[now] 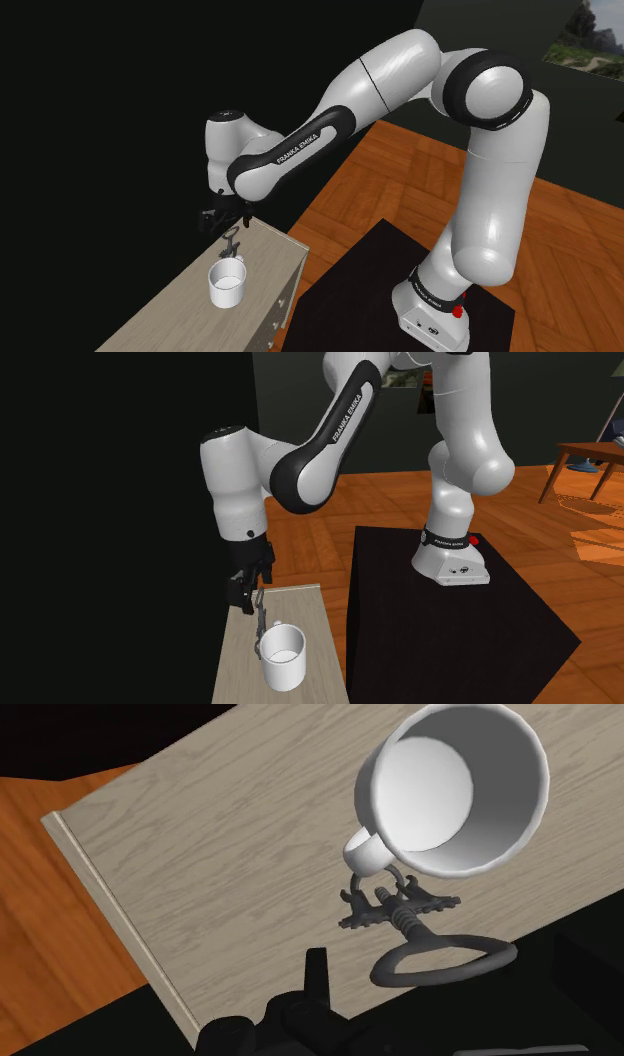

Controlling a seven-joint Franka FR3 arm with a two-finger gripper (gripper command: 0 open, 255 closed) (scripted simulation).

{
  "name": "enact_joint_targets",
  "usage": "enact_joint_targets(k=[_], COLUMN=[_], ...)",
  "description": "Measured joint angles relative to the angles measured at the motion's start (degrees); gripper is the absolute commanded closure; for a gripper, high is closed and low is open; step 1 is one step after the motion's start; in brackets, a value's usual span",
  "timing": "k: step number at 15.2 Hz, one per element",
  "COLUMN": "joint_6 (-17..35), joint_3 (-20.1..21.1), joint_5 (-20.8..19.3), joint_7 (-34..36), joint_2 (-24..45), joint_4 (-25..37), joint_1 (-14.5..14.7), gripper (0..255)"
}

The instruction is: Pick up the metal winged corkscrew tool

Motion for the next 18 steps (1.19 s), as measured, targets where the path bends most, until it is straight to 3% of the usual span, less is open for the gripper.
enact_joint_targets(k=[10,18], joint_6=[0.3,-4.0], joint_3=[0.0,0.9], joint_5=[-0.1,1.9], joint_7=[0.1,-1.1], joint_2=[0.2,-3.7], joint_4=[0.1,0.6], joint_1=[0.1,-0.7], gripper=[255,255])
